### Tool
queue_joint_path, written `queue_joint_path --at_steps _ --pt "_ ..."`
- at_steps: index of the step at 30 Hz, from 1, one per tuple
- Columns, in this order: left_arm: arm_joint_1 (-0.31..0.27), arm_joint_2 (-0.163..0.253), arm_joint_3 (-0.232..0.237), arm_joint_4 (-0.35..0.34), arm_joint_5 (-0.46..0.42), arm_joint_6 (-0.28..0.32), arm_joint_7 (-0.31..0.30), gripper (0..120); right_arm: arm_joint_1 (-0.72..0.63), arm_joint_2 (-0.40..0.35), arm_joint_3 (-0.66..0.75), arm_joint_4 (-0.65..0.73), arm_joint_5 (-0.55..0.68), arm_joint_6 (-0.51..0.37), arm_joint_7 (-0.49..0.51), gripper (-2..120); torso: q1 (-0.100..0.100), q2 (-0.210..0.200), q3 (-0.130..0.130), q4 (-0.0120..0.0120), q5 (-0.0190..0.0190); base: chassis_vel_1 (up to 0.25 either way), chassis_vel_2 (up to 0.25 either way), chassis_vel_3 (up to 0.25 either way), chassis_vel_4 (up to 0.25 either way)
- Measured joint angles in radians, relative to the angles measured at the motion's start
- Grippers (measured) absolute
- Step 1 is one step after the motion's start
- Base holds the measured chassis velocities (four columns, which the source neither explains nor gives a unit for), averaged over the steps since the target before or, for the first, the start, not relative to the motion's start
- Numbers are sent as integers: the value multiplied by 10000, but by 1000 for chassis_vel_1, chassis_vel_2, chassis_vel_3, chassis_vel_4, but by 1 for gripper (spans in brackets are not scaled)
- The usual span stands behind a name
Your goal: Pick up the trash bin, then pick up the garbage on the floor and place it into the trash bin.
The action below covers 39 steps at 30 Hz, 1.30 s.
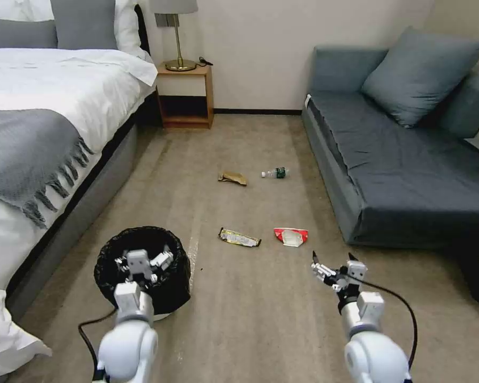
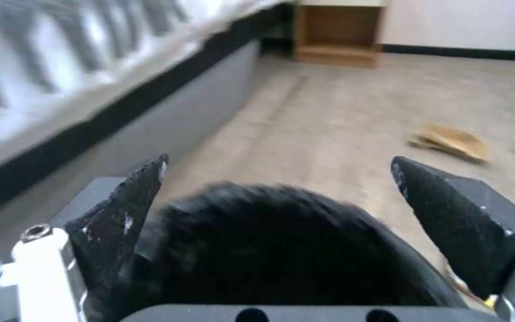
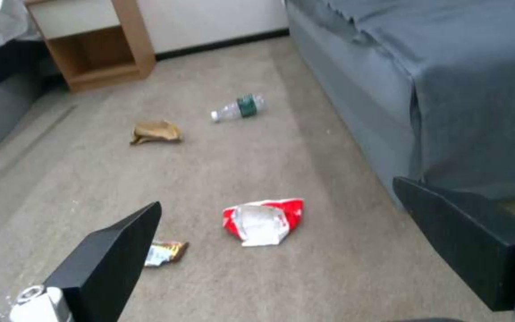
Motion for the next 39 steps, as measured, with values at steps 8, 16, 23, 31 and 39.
queue_joint_path --at_steps 8,16,23,31,39 --pt "-108 557 -414 -268 249 533 -344 95 309 -613 168 98 963 -230 151 100 0 0 0 4 8 0 0 0 0" --pt "290 1235 -705 -676 -670 1147 -333 94 191 -672 351 -53 869 92 157 100 0 0 -1 1 -1 0 0 0 0" --pt "862 2523 -1486 -694 -1715 1479 224 94 129 -576 390 -368 535 352 175 100 0 0 -1 1 -1 0 0 0 0" --pt "1362 3915 -2180 -205 -2786 2043 1324 84 196 -412 362 -766 194 514 155 100 0 0 -1 3 -3 0 0 0 0" --pt "830 3644 -1884 457 -4813 3157 565 88 256 -300 329 -895 -4 778 -14 100 0 0 -1 1 -4 0 0 0 0"
